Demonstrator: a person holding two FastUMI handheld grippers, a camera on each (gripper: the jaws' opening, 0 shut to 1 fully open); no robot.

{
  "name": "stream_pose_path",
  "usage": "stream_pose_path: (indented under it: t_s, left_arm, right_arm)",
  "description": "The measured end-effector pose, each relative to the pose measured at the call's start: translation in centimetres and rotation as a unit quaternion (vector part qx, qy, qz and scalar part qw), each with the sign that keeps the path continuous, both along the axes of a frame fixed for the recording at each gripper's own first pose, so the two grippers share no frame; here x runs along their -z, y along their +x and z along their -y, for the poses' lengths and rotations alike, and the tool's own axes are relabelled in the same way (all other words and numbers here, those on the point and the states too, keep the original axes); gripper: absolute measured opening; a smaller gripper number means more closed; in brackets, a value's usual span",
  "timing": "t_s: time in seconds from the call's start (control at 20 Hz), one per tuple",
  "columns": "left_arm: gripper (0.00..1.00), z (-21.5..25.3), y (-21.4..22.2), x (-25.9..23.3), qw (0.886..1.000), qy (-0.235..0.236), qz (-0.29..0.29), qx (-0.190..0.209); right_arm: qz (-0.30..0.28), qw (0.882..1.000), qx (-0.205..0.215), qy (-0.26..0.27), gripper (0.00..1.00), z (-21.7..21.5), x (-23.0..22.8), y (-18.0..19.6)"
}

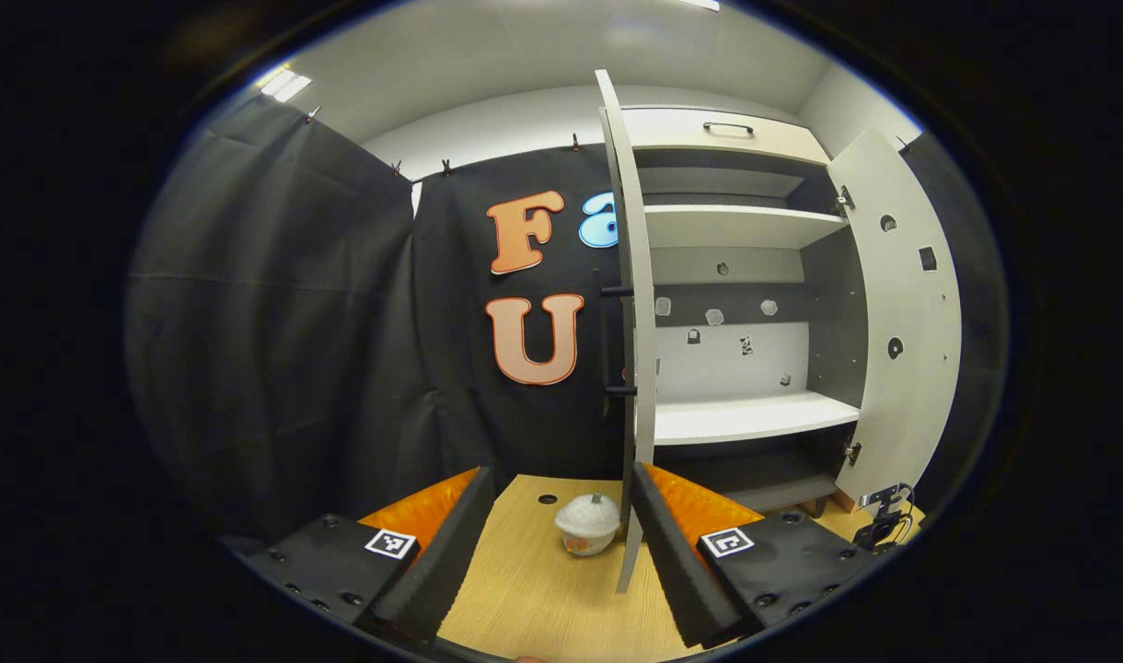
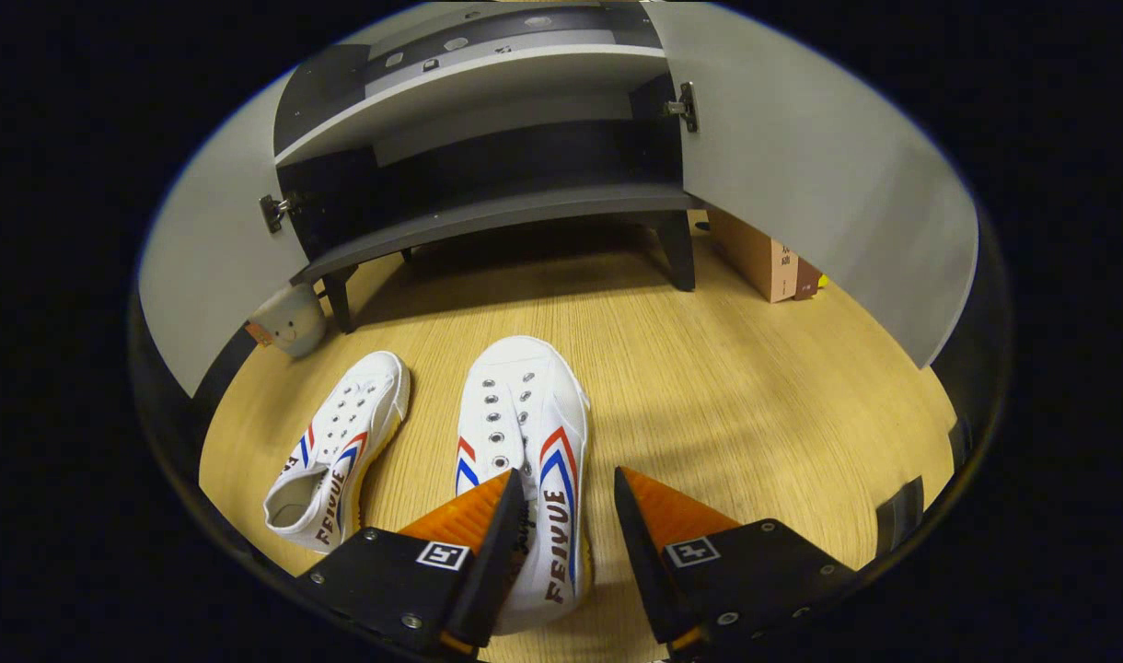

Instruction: Grab one shoe with the right hand and put it into the shoe cabinet, grab the other shoe with the left hand and put it into the shoe cabinet; then close the right door with the right hand and the left door with the left hand.

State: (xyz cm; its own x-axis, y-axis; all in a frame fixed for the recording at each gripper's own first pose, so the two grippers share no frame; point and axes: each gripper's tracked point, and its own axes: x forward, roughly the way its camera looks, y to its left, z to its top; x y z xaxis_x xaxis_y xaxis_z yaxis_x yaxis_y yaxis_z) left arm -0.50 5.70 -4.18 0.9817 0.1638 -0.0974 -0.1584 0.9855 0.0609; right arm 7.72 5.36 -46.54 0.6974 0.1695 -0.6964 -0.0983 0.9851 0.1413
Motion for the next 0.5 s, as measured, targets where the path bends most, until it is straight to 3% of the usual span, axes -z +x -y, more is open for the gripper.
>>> stream_pose_path:
  t_s: [0.15, 0.2, 0.4, 0.5]
  left_arm:
    - [0.99, -0.2, -0.1, 0.4, 1.000, 0.003, -0.004, -0.003]
    - [0.97, -0.3, -0.2, 0.5, 1.000, 0.004, -0.006, -0.004]
    - [0.97, -0.1, -0.2, 0.9, 1.000, 0.002, -0.008, -0.002]
    - [0.94, -0.1, -0.1, 0.8, 1.000, 0.004, -0.006, -0.001]
  right_arm:
    - [-0.017, 1.000, 0.018, 0.011, 0.45, -0.4, 0.4, 0.0]
    - [-0.015, 1.000, 0.019, 0.007, 0.30, -0.4, 0.6, 0.2]
    - [-0.008, 0.999, 0.021, -0.027, 0.05, 0.3, -0.5, 0.2]
    - [-0.007, 0.999, 0.027, -0.032, 0.01, 0.3, -1.5, -0.2]
